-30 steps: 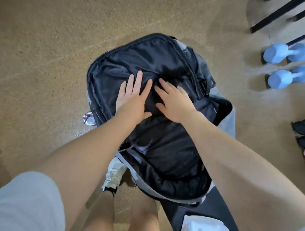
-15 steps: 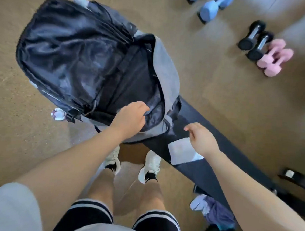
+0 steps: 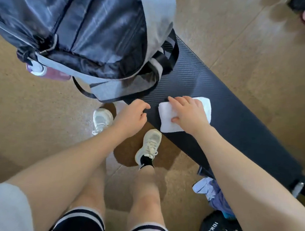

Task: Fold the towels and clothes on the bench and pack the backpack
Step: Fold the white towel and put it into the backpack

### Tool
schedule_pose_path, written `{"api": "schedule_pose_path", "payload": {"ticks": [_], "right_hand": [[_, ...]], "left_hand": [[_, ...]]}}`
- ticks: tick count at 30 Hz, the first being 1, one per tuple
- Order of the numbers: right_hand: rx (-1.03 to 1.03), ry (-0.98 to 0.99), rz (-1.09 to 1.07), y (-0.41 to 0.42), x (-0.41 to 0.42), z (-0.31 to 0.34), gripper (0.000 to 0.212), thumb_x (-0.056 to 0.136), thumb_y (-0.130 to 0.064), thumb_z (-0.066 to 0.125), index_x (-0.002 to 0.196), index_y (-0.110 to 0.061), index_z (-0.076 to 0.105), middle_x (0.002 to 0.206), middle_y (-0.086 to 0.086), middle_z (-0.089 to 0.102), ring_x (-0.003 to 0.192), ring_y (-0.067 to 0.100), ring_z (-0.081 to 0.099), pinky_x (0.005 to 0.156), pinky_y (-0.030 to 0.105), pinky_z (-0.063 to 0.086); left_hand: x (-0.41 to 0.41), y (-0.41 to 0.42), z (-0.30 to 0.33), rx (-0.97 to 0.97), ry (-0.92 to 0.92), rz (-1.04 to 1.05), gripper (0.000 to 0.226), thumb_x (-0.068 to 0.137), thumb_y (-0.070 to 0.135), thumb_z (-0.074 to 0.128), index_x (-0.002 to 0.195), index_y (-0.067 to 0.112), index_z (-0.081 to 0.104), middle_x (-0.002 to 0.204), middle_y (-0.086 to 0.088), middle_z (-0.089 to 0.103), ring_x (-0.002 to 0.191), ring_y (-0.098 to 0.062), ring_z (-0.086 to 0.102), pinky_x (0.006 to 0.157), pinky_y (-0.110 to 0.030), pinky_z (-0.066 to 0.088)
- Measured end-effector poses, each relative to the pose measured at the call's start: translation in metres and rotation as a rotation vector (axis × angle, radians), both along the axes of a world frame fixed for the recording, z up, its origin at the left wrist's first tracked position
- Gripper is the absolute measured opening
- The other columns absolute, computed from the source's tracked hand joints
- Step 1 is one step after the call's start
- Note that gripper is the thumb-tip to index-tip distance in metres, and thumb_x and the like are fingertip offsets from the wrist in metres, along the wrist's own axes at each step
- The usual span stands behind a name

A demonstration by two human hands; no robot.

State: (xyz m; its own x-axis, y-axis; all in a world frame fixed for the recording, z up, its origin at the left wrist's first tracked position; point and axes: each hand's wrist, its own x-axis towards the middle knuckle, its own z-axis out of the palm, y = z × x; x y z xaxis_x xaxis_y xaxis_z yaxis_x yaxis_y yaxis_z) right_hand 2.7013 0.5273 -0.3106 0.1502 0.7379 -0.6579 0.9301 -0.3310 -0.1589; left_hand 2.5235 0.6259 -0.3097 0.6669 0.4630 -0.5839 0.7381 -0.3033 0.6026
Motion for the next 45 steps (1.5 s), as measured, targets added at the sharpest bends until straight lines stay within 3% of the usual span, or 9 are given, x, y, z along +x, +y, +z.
{"api": "schedule_pose_path", "payload": {"ticks": [5, 9, 17, 23, 28, 35, 38, 41, 45], "right_hand": [[-0.101, -0.037, 0.005, -0.007, 0.004, -0.006, 0.063, 0.081, -0.047, 0.061, 0.134, -0.020, 0.041, 0.129, 0.005, 0.054, 0.120, 0.028, 0.044, 0.098, 0.040, 0.032], [-0.095, -0.018, -0.067, -0.020, 0.004, 0.010, 0.046, 0.079, -0.054, 0.059, 0.112, -0.022, 0.056, 0.111, 0.000, 0.059, 0.112, 0.025, 0.045, 0.089, 0.037, 0.030], [0.183, 0.568, -0.567, 0.029, 0.016, 0.125, 0.060, 0.082, -0.035, 0.068, 0.131, -0.018, 0.038, 0.109, -0.007, 0.053, 0.101, 0.015, 0.053, 0.077, 0.028, 0.038], [0.279, 0.819, -0.772, 0.113, 0.007, 0.167, 0.045, 0.080, -0.030, 0.059, 0.121, -0.027, 0.040, 0.116, 0.003, 0.056, 0.107, 0.023, 0.055, 0.092, 0.046, 0.048], [0.318, 0.710, -0.849, 0.201, 0.001, 0.146, 0.034, 0.088, -0.030, 0.059, 0.117, -0.022, 0.044, 0.099, -0.007, 0.055, 0.090, 0.010, 0.055, 0.074, 0.029, 0.045], [0.270, 0.614, -0.936, 0.305, 0.004, 0.083, 0.025, 0.089, -0.037, 0.056, 0.097, -0.013, 0.053, 0.085, -0.001, 0.057, 0.077, 0.017, 0.055, 0.066, 0.029, 0.041], [0.223, 0.606, -0.976, 0.334, 0.011, 0.066, 0.013, 0.090, -0.034, 0.055, 0.084, -0.023, 0.051, 0.076, -0.006, 0.053, 0.073, 0.014, 0.052, 0.066, 0.028, 0.039], [0.196, 0.621, -1.008, 0.349, 0.018, 0.056, 0.020, 0.089, -0.037, 0.056, 0.073, -0.027, 0.049, 0.074, -0.001, 0.055, 0.074, 0.021, 0.054, 0.069, 0.036, 0.042], [0.120, 0.608, -0.994, 0.355, 0.025, 0.053, 0.029, 0.086, -0.041, 0.060, 0.090, -0.013, 0.057, 0.089, 0.012, 0.061, 0.083, 0.027, 0.060, 0.075, 0.040, 0.047]], "left_hand": [[-0.008, -0.023, 0.000, 0.006, 0.044, 0.088, 0.032, 0.094, 0.013, 0.043, 0.126, 0.012, 0.051, 0.129, -0.004, 0.050, 0.110, -0.019, 0.053, 0.091, -0.030, 0.042], [-0.016, -0.020, 0.022, 0.031, 0.027, 0.102, 0.034, 0.094, 0.012, 0.044, 0.127, 0.012, 0.050, 0.130, -0.003, 0.051, 0.110, -0.020, 0.054, 0.090, -0.029, 0.042], [-0.003, 0.031, 0.118, 0.187, 0.021, 0.140, 0.035, 0.092, 0.011, 0.045, 0.126, 0.011, 0.051, 0.126, -0.009, 0.052, 0.101, -0.028, 0.057, 0.081, -0.035, 0.046], [-0.005, 0.109, 0.159, 0.263, -0.015, 0.171, 0.035, 0.092, 0.009, 0.046, 0.127, 0.010, 0.051, 0.128, -0.010, 0.051, 0.108, -0.029, 0.054, 0.087, -0.033, 0.042], [-0.006, 0.188, 0.121, 0.262, 0.061, 0.131, 0.041, 0.094, 0.014, 0.045, 0.134, 0.013, 0.043, 0.136, -0.008, 0.044, 0.112, -0.029, 0.052, 0.089, -0.041, 0.045], [0.022, 0.302, 0.045, 0.431, 0.195, -0.007, 0.050, 0.093, 0.015, 0.044, 0.141, 0.012, 0.032, 0.142, -0.010, 0.034, 0.125, -0.031, 0.034, 0.097, -0.043, 0.038], [0.036, 0.326, 0.023, 0.489, 0.270, -0.090, 0.054, 0.092, 0.022, 0.049, 0.141, 0.013, 0.028, 0.145, -0.013, 0.027, 0.126, -0.035, 0.030, 0.096, -0.044, 0.036], [0.050, 0.334, 0.009, 0.545, 0.385, -0.029, 0.059, 0.082, 0.036, 0.064, 0.129, 0.012, 0.040, 0.129, -0.014, 0.042, 0.111, -0.035, 0.045, 0.082, -0.042, 0.045], [0.053, 0.344, -0.004, 0.562, 0.421, -0.116, 0.054, 0.056, 0.039, 0.079, 0.099, 0.013, 0.058, 0.096, -0.008, 0.061, 0.081, -0.027, 0.060, 0.060, -0.030, 0.048]]}}
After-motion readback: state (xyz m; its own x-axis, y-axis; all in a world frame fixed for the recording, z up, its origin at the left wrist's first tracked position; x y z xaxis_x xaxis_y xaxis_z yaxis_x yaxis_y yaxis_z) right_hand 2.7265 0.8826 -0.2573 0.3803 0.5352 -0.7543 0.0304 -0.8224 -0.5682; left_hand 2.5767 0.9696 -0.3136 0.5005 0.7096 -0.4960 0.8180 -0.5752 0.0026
